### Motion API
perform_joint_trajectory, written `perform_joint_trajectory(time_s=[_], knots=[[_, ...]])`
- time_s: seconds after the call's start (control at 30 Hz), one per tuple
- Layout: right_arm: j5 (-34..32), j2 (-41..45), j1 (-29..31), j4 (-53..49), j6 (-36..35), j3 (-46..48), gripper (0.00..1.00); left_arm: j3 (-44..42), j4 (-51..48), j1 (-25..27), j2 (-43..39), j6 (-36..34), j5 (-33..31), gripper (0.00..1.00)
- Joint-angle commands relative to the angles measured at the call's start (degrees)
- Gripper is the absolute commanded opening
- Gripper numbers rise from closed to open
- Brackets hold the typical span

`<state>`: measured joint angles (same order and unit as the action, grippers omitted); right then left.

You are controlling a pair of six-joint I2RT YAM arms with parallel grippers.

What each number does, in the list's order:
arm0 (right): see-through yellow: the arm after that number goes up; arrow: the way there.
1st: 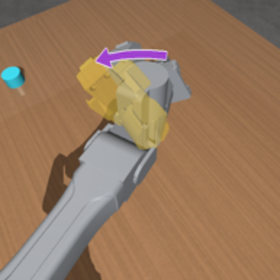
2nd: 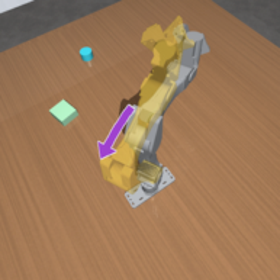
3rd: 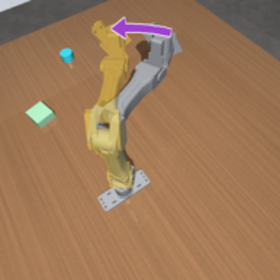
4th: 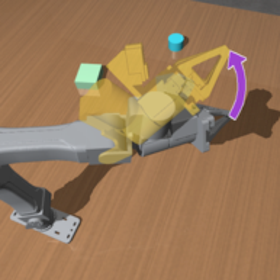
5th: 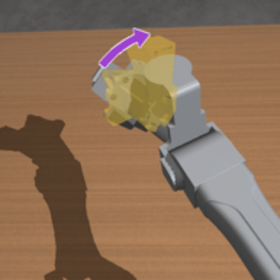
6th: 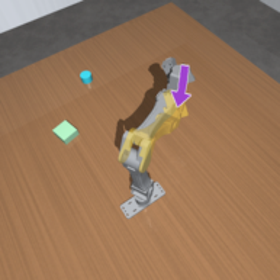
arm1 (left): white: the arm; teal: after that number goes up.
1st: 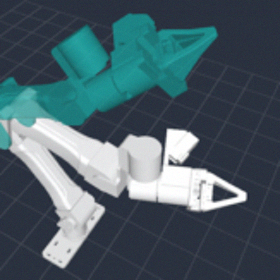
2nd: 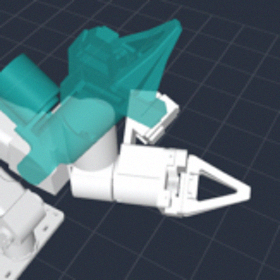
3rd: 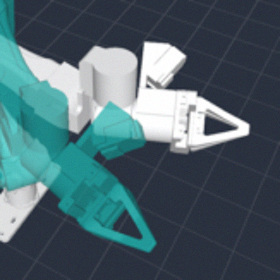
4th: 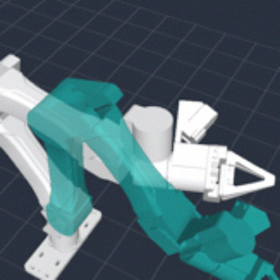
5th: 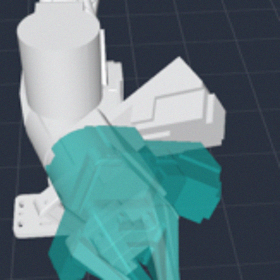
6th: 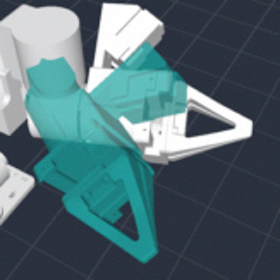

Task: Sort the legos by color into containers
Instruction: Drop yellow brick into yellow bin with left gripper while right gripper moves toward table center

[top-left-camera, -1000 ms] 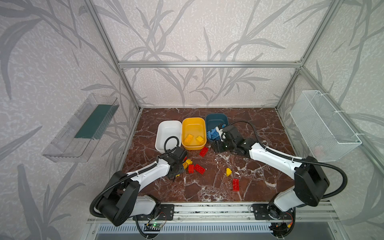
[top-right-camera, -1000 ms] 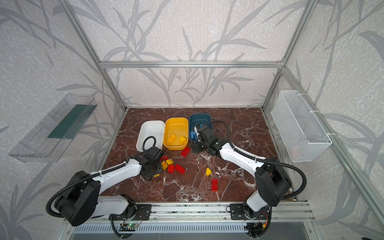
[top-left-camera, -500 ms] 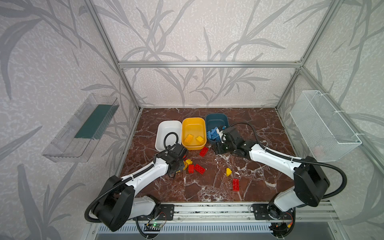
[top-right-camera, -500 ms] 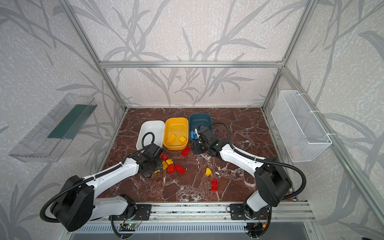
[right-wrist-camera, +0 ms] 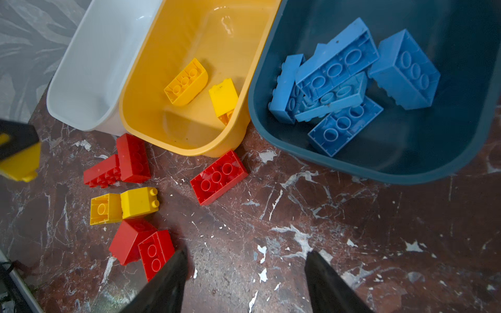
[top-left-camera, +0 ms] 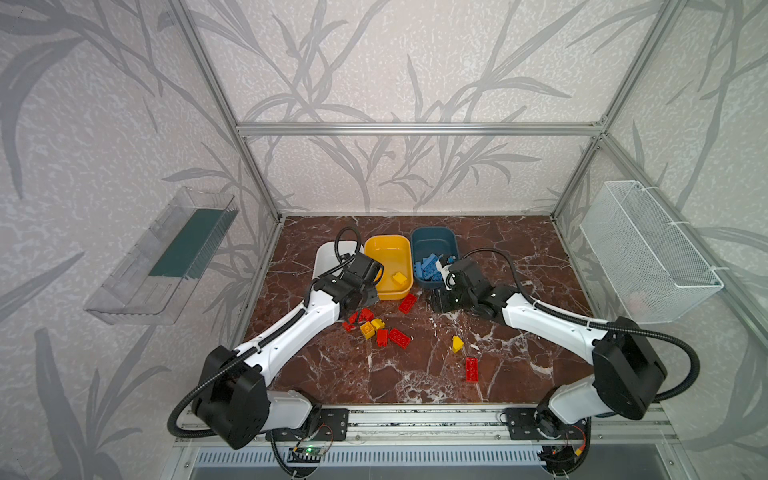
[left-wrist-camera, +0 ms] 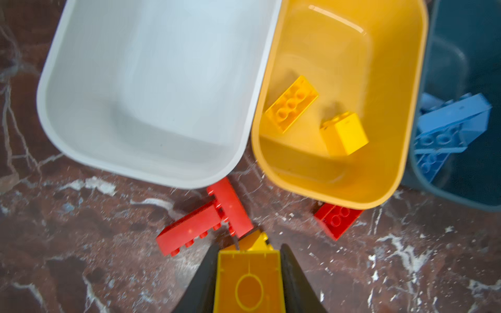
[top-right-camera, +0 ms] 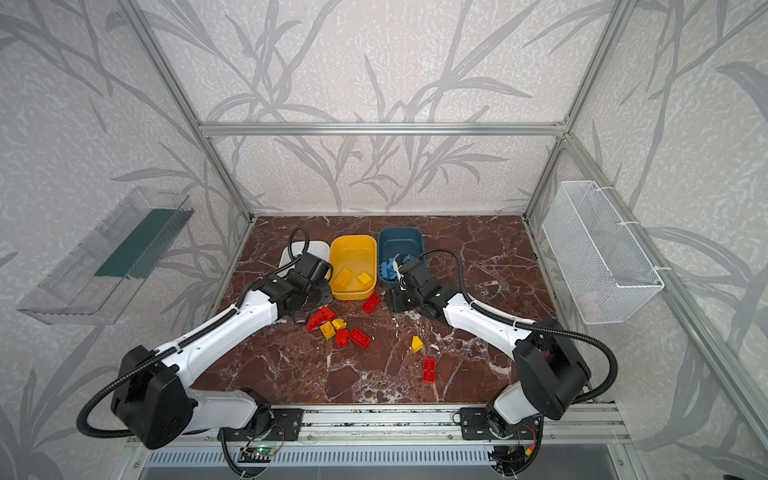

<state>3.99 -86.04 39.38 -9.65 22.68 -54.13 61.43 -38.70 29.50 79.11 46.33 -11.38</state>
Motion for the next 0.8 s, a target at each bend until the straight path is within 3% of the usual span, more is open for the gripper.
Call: perform_joint_trajectory(time_s=[0.0,0.47,0.77], knots=[[1.18,2.14,-0.14,2.33,0.78,2.17,0.7,5.77,-1.89,-0.63,5.2,-2.56,-0.36,0.27],[-1.19,7.34,-0.15,8.12,0.09,10.77,0.7,32.84,-8.58,-4.75,30.46,-7.87,2.61,0.27],[-2.31,7.9,-0.06,9.64,0.6,12.28,0.7,41.2,-10.98,-5.89,38.87,-8.86,3.64,0.28]])
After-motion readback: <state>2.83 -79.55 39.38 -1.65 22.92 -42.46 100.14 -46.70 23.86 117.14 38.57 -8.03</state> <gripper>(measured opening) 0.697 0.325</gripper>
